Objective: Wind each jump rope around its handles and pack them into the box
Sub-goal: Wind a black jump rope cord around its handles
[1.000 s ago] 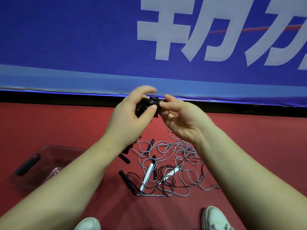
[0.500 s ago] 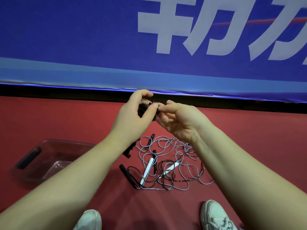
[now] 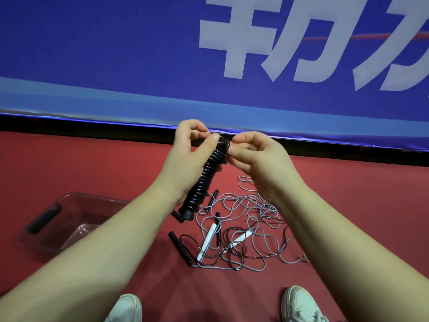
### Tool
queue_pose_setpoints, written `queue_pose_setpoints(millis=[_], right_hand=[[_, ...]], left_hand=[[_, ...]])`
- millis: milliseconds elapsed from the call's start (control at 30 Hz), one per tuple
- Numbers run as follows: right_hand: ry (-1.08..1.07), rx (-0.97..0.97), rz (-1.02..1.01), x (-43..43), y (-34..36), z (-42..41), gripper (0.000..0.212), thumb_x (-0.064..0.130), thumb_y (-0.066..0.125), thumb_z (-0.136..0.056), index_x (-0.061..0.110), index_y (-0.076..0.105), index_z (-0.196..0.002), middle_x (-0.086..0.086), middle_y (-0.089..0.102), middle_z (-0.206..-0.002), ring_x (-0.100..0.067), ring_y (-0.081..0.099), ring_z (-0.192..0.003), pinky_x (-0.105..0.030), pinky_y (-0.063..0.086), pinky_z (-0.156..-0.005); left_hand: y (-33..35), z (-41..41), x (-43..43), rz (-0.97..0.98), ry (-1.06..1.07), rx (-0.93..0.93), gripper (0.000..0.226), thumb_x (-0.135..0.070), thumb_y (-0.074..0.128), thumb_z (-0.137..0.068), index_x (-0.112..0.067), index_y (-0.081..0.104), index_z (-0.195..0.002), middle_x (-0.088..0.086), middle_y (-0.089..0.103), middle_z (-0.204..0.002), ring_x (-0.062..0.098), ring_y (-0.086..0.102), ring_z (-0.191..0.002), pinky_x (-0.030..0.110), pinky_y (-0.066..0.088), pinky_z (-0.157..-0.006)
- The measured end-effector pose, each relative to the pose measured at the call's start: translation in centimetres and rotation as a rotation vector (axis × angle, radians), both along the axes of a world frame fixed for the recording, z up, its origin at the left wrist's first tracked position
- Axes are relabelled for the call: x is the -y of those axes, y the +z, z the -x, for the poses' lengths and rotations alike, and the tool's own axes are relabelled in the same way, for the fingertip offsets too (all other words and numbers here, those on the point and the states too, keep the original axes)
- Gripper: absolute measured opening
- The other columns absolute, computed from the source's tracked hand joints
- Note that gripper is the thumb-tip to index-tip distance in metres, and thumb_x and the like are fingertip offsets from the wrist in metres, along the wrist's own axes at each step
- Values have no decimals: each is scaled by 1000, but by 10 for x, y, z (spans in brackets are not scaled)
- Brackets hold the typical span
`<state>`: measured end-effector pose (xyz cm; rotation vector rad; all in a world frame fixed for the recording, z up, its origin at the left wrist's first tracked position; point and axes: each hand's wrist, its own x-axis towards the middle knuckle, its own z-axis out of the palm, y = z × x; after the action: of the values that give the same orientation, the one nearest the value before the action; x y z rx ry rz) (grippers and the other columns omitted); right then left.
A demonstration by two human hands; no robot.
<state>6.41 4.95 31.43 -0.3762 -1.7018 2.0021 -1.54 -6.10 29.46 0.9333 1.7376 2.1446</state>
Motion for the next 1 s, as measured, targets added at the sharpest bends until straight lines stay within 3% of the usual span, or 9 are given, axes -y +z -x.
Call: queue_pose_setpoints(millis=[167, 300, 400, 533, 567, 700, 833, 933, 1000], right_hand=[[21, -63, -361, -2, 0, -6, 23, -7, 62, -83, 15, 55, -89, 1, 60, -78, -7, 58, -68, -17, 50, -69], [92, -83, -484, -1, 4, -8, 20, 3, 61, -77, 19, 50, -84, 6, 54, -73, -13, 49, -67, -19, 42, -65], [84, -51, -539, -3, 8, -4, 15, 8, 53, -71, 20, 48, -79, 6, 50, -70, -16, 45, -68, -23, 39, -63], [-49, -43, -511, -16, 16, -6, 19, 4, 56, -70, 20, 49, -75, 6, 52, -67, -13, 47, -63, -20, 36, -58], [-81, -41, -506, -19, 18, -8, 20, 2, 57, -72, 20, 50, -74, 6, 53, -67, -9, 48, -60, -18, 35, -56], [-105, -9, -562, -21, 14, -7, 23, 0, 57, -72, 22, 54, -74, 4, 54, -70, -16, 50, -67, -26, 40, -65], [-165, -21, -654, -23, 15, -4, 31, -5, 54, -78, 27, 57, -78, 0, 60, -81, -19, 54, -74, -29, 46, -69], [-154, 1, -826, -23, 15, -3, 40, -4, 49, -79, 34, 56, -86, -5, 60, -96, -18, 56, -83, -33, 50, -81], [-116, 23, -892, -25, 15, -6, 43, -7, 44, -79, 30, 55, -99, 0, 56, -99, -9, 52, -84, -21, 47, -83]], left_hand=[[2, -4, 1, -55, -78, 103, 14, -15, 49, -97, -24, 38, -96, 9, 57, -91, 21, 59, -49, 31, 46, -46], [8, -6, 2, -69, -152, 167, 7, -19, 48, -97, -20, 41, -98, 3, 62, -67, 24, 58, -49, 31, 45, -48], [13, -6, 1, -45, -202, 154, 16, -28, 50, -93, -17, 44, -102, 5, 61, -73, 22, 59, -54, 31, 46, -49], [6, 2, 11, 172, -361, 87, 64, -20, 78, -73, -24, 39, -123, 2, 61, -111, 22, 68, -78, 30, 56, -66], [3, 2, 14, 256, -393, 88, 69, -19, 77, -71, -25, 38, -128, 2, 63, -111, 18, 69, -80, 27, 56, -67], [-6, -11, 8, 329, -438, 110, 42, -8, 54, -90, -16, 42, -129, 6, 63, -92, 3, 64, -67, 14, 48, -56], [-10, -10, -1, 291, -311, 71, 41, -5, 51, -94, -17, 40, -132, 20, 64, -101, 24, 64, -85, 36, 52, -78], [-8, -11, 0, 298, -294, 76, 38, -4, 51, -94, -15, 43, -129, 25, 63, -103, 28, 63, -85, 39, 53, -76], [-4, -11, 2, 257, -302, 152, 35, -4, 50, -94, -16, 46, -127, 21, 62, -103, 25, 64, -84, 35, 54, -71]])
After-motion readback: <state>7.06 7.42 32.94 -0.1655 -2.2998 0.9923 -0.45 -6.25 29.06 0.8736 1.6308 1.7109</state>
